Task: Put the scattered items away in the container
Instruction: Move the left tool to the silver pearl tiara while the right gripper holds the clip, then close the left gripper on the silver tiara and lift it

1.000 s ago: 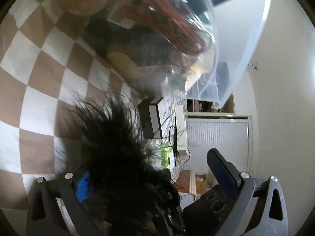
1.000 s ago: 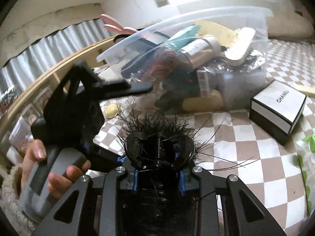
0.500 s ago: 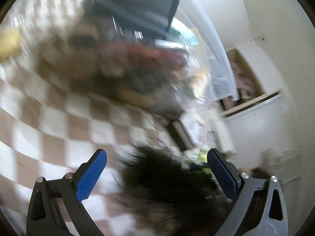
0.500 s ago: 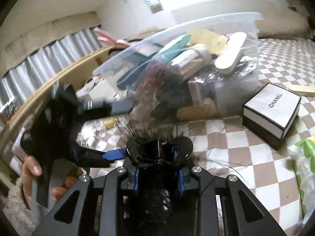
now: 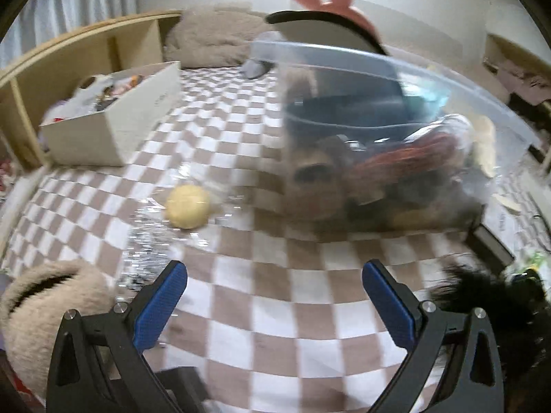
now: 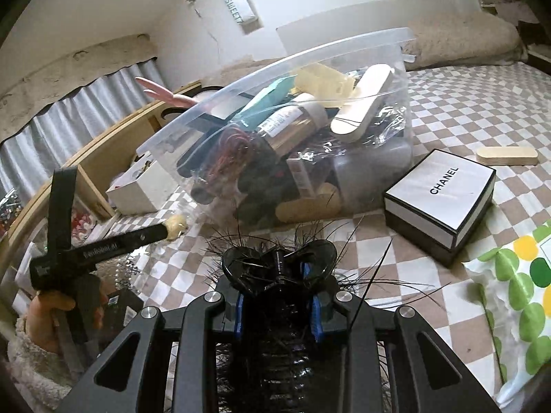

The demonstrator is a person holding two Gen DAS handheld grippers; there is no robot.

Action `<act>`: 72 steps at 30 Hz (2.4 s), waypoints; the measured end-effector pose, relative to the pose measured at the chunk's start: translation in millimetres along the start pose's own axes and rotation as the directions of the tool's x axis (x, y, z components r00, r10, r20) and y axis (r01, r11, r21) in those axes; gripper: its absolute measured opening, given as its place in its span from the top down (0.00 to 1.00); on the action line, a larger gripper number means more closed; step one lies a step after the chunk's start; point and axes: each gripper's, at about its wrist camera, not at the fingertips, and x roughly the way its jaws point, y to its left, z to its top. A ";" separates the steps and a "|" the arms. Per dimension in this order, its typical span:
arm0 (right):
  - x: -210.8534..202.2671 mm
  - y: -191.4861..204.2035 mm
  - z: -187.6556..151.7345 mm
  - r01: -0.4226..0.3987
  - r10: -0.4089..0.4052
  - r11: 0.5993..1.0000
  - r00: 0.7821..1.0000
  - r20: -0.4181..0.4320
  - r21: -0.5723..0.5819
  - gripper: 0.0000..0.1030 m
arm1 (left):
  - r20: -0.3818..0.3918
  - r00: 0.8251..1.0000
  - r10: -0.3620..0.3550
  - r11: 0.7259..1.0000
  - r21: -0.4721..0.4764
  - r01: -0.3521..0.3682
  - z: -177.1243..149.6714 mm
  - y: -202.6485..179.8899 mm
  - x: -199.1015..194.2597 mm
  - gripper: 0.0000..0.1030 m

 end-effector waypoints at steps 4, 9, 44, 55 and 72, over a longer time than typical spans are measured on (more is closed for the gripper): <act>2.5 -2.8 -0.1 -0.001 0.001 1.000 1.000 -0.009 0.012 0.72 | 0.048 0.981 0.189 0.980 0.054 -0.191 0.0 6.0 -0.7 0.00; 4.1 -2.3 -1.7 -0.013 0.013 1.000 1.000 -0.019 0.013 0.72 | 0.094 0.901 0.424 0.881 0.189 -0.434 -2.6 4.6 16.7 0.00; 2.3 -13.5 -1.2 0.014 -0.014 0.998 1.000 -0.016 0.060 0.72 | 0.089 0.984 0.152 0.979 0.124 -0.162 1.2 2.1 -6.2 0.47; -8.5 -22.7 6.7 0.008 -0.010 0.996 1.000 0.021 0.091 0.72 | 0.095 0.926 -0.365 0.931 0.025 0.365 5.9 -22.2 -44.2 0.48; -22.4 -32.5 15.5 -0.013 0.006 0.992 0.998 0.059 0.125 0.72 | 0.007 0.706 -0.708 0.698 -0.141 0.702 -0.9 -54.6 -36.1 0.48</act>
